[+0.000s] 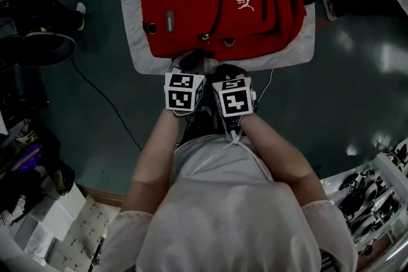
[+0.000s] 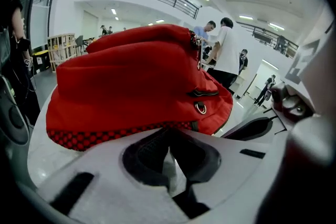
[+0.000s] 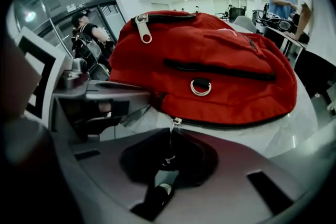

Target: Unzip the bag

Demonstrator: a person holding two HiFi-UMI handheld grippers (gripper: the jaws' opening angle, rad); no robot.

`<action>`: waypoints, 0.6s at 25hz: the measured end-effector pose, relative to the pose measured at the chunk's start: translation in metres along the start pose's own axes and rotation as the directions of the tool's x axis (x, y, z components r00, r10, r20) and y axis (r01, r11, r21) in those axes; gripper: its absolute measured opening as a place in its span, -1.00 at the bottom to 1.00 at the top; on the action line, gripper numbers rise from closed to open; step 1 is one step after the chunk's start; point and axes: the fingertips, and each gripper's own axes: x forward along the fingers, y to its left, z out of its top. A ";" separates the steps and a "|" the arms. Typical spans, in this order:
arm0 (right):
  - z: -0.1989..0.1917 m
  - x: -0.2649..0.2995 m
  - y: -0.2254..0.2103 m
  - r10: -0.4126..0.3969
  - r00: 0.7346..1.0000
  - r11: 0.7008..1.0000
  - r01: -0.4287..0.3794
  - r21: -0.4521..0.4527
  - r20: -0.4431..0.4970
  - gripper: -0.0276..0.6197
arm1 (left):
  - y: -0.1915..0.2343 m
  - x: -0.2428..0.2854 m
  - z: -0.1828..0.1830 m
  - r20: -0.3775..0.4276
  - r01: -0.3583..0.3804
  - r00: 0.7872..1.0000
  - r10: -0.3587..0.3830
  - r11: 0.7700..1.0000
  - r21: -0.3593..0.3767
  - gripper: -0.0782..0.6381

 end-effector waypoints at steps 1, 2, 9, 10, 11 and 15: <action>0.000 0.000 -0.001 0.008 1.000 1.000 -0.008 -0.009 -0.003 -0.81 | 0.000 0.000 0.000 -0.009 0.004 1.000 -0.005 1.000 -0.008 -0.70; -0.001 -0.001 -0.002 0.015 1.000 1.000 -0.015 -0.019 -0.006 -0.82 | 0.000 0.001 -0.001 -0.015 0.006 1.000 -0.006 1.000 -0.011 -0.70; -0.001 -0.008 -0.009 0.057 0.998 0.996 -0.058 -0.069 -0.012 -0.83 | 0.003 0.003 -0.002 -0.040 -0.010 0.999 0.010 1.000 0.012 -0.72; -0.001 -0.009 -0.011 0.068 0.998 0.994 -0.069 -0.087 -0.017 -0.83 | 0.003 0.003 -0.003 -0.046 -0.012 0.999 0.012 1.000 0.012 -0.72; -0.001 -0.010 -0.013 0.075 0.997 0.991 -0.078 -0.111 -0.023 -0.83 | 0.003 0.003 -0.003 -0.052 -0.012 0.999 0.012 1.000 0.012 -0.72; -0.003 -0.015 -0.026 0.109 0.993 0.976 -0.117 -0.184 -0.054 -0.83 | 0.003 0.004 -0.003 -0.063 -0.004 0.998 0.004 1.000 0.003 -0.73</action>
